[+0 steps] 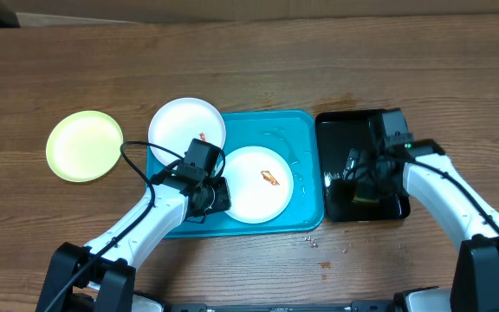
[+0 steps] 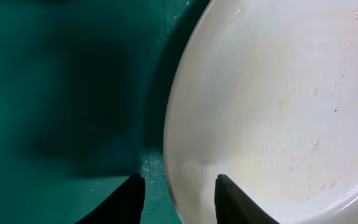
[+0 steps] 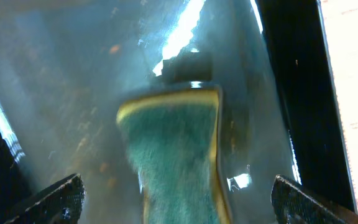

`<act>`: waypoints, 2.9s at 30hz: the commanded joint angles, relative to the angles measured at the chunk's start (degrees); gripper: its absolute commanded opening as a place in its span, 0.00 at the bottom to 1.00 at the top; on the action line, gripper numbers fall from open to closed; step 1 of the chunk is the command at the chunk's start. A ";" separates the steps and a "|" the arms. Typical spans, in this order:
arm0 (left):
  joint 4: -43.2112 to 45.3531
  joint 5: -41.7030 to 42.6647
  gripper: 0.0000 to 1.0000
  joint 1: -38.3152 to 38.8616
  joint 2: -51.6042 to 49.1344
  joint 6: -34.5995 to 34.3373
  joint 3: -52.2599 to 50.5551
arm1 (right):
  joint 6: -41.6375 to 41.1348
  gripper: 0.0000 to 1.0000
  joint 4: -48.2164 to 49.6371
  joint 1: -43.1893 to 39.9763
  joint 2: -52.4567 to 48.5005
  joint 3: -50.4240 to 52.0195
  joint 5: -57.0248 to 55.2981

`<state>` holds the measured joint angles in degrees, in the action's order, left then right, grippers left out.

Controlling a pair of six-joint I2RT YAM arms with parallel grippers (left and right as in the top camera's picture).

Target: Clean dirty plates on tray and stack at the side

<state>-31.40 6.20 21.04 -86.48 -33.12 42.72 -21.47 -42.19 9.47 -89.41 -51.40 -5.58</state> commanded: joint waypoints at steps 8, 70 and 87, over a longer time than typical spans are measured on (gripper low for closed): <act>2.78 -3.34 0.40 0.48 -0.63 -0.72 -0.26 | -1.09 0.70 13.35 0.22 0.35 7.13 -2.82; 1.38 -3.23 0.41 0.48 -0.63 -0.74 -0.26 | -11.52 0.04 -9.05 0.17 0.35 4.63 5.86; 0.98 -3.23 0.41 0.48 -0.63 -0.72 -0.26 | -11.34 0.40 4.96 0.22 0.35 4.63 17.73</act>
<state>-30.41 3.77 21.04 -86.48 -33.12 42.68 -32.84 -39.48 9.47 -89.43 -46.81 10.33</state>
